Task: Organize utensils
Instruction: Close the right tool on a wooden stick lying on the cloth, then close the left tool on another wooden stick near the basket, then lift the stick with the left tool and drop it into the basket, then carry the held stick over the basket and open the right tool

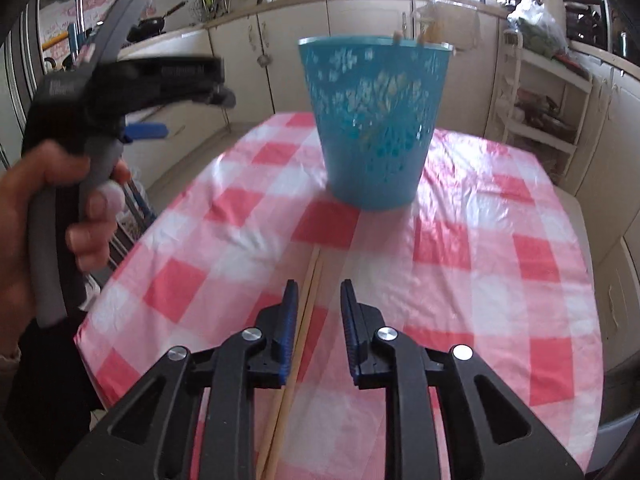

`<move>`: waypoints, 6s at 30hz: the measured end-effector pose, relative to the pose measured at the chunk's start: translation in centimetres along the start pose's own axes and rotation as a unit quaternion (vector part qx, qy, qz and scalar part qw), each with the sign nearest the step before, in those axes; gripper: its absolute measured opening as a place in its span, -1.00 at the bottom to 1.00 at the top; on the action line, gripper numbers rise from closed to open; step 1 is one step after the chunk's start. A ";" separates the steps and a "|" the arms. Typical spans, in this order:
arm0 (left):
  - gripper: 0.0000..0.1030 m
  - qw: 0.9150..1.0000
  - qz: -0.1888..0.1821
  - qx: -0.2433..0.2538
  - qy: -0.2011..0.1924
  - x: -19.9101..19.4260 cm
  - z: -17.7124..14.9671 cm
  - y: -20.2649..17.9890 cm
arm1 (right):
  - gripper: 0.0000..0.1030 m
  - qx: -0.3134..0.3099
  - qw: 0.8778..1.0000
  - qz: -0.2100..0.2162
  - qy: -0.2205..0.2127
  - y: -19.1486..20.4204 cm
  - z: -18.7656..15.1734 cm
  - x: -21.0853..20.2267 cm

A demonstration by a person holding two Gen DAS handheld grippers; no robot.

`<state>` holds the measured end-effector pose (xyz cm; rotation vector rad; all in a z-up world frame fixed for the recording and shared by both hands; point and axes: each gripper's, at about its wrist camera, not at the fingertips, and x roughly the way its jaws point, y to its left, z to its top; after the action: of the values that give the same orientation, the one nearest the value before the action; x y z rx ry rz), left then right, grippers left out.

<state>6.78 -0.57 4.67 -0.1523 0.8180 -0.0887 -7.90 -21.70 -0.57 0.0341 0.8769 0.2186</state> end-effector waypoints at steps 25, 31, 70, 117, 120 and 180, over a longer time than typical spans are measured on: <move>0.78 0.989 -0.032 0.122 0.080 2.2 -4.3 -4.0 | -0.85 0.058 0.997 -0.057 0.019 -6.6 -1.5 1.1; 0.75 0.971 -0.060 0.201 0.113 2.0 -9.1 -8.4 | -0.85 0.084 0.996 -0.035 0.001 -8.3 -2.8 0.1; -0.90 0.949 -0.032 0.286 0.125 2.1 -12.2 -10.9 | -0.81 0.065 0.998 -0.023 0.006 -8.0 -1.0 1.7; -0.91 0.951 -0.203 0.075 -0.223 -6.7 13.1 -16.0 | -0.82 0.077 0.997 -0.006 0.002 -8.4 -1.0 1.8; -0.91 0.954 -0.189 0.071 -0.221 -4.1 13.4 -16.7 | -0.82 0.082 0.997 0.001 0.002 -8.5 -1.0 1.9; 0.21 0.995 -0.078 -0.053 -0.033 -1.2 0.4 1.2 | -0.89 0.123 0.950 0.104 -0.266 -6.2 20.0 -8.5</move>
<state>6.24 0.77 5.62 -0.3178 0.7450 -0.1877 3.24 -28.30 18.00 0.4018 0.3545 0.2786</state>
